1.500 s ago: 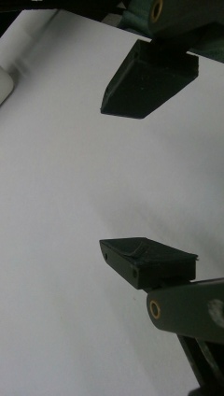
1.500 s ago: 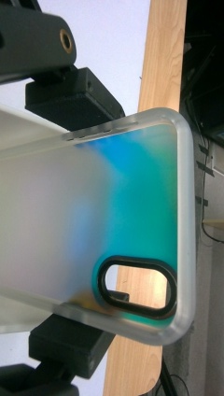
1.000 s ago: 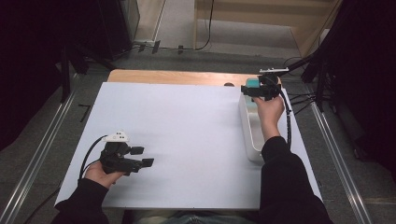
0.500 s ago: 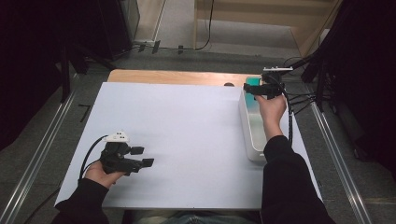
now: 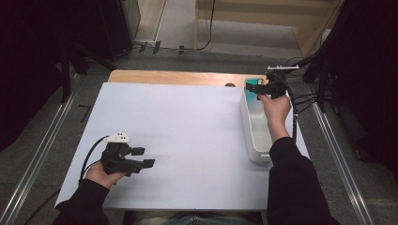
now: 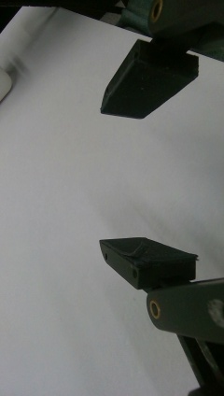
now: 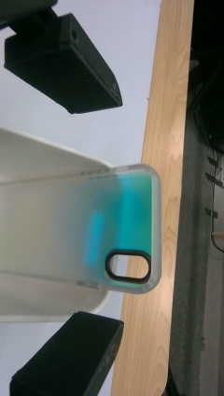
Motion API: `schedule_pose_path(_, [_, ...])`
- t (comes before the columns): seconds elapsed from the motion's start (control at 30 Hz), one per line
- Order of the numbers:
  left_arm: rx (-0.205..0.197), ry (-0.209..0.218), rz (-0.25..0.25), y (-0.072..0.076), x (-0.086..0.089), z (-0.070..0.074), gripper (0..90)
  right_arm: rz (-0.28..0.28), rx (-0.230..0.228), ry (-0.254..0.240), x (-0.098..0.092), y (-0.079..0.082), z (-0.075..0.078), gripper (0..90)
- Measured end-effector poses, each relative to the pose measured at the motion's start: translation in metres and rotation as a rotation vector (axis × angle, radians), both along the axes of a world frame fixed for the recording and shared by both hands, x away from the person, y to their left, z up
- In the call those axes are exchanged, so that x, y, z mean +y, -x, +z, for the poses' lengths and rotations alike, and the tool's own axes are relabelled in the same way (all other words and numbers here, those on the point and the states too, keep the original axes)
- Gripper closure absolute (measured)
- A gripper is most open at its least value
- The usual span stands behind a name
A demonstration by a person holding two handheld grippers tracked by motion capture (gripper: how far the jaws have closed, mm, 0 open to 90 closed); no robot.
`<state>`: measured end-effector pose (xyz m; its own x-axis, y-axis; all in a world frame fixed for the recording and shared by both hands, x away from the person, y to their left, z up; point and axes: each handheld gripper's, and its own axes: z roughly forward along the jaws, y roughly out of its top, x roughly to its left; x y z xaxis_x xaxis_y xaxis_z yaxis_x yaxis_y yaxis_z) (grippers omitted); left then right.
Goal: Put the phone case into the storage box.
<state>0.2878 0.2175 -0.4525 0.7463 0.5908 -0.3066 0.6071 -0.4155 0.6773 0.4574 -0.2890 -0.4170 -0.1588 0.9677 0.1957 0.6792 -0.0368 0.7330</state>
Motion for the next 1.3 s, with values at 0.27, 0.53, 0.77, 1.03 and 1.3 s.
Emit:
schedule_pose_path(0.27, [0.002,0.003,0.005,0.0,0.0,0.0,29.2,0.048,0.024,-0.011,0.003,0.006,0.007,0.0])
schedule_pose_path(0.53, [0.001,0.002,0.012,-0.001,0.001,0.0,29.2,0.111,0.057,-0.004,0.006,0.013,0.011,0.0])
schedule_pose_path(0.77, [0.002,0.001,0.013,-0.001,0.001,0.0,29.2,0.151,0.075,-0.007,0.012,0.019,0.016,0.0])
schedule_pose_path(1.03, [0.002,0.0,0.011,-0.001,0.002,0.0,29.2,0.213,0.081,-0.019,0.023,0.028,0.018,0.0])
schedule_pose_path(1.3, [0.0,-0.001,0.009,-0.001,0.002,0.0,29.2,0.265,0.073,-0.032,0.03,0.039,0.024,0.0])
